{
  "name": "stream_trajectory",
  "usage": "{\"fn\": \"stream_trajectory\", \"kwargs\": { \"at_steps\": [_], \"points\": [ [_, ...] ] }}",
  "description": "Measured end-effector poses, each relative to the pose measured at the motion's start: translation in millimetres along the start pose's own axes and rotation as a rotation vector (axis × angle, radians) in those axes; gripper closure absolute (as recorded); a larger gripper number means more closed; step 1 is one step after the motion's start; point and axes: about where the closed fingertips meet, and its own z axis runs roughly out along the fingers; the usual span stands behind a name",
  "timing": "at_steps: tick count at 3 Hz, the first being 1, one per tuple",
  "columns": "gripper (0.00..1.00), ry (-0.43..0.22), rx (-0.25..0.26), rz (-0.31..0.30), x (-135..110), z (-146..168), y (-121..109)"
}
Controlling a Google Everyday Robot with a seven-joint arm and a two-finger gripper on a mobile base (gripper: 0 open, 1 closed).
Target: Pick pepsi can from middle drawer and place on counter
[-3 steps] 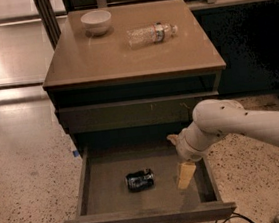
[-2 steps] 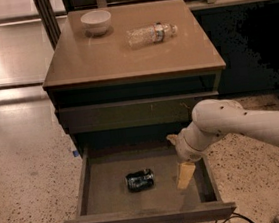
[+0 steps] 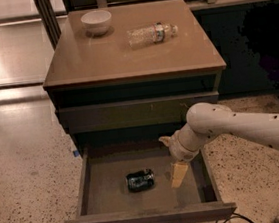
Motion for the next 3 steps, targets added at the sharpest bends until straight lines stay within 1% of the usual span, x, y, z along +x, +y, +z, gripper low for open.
{"fn": "stream_trajectory", "kwargs": {
  "at_steps": [1,2,3],
  "points": [
    [0.0,-0.028,-0.023,-0.042,-4.1,29.1,-9.6],
    [0.0,-0.016,-0.039,-0.063,-5.5,62.0,-13.0],
    [0.0,0.059,-0.019,-0.057,-4.1,95.5,-15.1]
  ]
}}
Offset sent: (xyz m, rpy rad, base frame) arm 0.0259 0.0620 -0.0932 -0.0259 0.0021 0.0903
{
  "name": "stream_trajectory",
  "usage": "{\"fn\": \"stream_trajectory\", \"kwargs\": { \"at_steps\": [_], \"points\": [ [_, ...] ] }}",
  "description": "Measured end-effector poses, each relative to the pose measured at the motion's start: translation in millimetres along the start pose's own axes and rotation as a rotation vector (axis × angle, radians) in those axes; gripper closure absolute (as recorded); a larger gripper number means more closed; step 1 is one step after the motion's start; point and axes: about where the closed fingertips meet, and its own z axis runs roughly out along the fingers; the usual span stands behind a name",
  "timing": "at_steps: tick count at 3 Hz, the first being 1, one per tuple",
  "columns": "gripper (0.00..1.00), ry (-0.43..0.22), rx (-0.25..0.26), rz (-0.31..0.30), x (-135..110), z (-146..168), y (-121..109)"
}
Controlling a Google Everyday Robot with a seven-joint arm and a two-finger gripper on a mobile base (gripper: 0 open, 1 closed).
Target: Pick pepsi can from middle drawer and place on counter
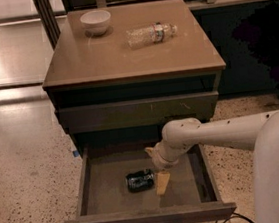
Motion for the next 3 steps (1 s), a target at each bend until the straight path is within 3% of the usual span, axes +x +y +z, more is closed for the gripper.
{"fn": "stream_trajectory", "kwargs": {
  "at_steps": [1,3],
  "points": [
    [0.0,0.048,0.021,0.062,-3.2,35.1,-2.9],
    [0.0,0.021,0.005,0.041,-6.6,51.4,-6.4]
  ]
}}
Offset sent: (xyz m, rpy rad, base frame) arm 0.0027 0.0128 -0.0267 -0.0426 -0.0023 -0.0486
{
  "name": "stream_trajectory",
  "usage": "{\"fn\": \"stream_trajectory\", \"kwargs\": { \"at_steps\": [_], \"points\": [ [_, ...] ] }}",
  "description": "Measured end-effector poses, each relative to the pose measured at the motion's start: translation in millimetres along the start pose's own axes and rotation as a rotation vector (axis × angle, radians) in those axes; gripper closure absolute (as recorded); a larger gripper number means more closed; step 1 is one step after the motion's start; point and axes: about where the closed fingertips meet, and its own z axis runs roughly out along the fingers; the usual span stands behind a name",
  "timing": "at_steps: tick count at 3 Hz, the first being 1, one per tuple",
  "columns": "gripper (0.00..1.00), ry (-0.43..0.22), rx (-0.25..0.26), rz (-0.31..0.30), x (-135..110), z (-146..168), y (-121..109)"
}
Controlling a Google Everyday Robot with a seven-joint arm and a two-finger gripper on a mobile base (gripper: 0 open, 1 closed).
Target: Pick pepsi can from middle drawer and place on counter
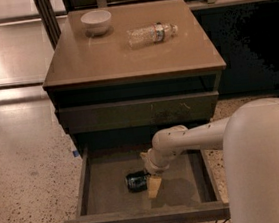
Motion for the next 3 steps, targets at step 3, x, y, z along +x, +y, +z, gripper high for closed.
{"fn": "stream_trajectory", "kwargs": {
  "at_steps": [3],
  "points": [
    [0.0,-0.134,-0.103,-0.065,-19.7,58.9,-8.7]
  ]
}}
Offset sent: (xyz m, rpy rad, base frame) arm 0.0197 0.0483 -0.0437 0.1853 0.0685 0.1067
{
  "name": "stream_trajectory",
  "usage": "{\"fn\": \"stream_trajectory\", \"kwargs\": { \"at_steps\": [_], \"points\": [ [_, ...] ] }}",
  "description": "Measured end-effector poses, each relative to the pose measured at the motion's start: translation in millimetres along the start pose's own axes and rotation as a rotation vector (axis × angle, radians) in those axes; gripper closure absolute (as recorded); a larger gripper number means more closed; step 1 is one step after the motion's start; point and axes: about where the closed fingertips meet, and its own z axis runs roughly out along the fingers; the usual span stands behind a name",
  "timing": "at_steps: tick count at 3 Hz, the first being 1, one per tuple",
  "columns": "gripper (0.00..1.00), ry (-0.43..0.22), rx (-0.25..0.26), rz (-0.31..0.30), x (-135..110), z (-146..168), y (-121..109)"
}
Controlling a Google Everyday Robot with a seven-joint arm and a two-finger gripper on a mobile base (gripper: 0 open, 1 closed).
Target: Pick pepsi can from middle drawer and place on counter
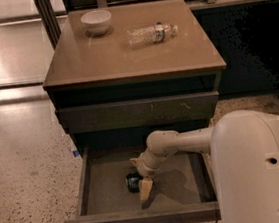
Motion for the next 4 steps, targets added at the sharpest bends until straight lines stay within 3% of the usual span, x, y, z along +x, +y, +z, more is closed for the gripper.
{"fn": "stream_trajectory", "kwargs": {
  "at_steps": [1,2,4],
  "points": [
    [0.19,0.0,-0.001,0.0,0.1,0.3,0.1],
    [0.5,0.0,-0.001,0.0,0.1,0.3,0.1],
    [0.96,0.0,-0.001,0.0,0.1,0.4,0.2]
  ]
}}
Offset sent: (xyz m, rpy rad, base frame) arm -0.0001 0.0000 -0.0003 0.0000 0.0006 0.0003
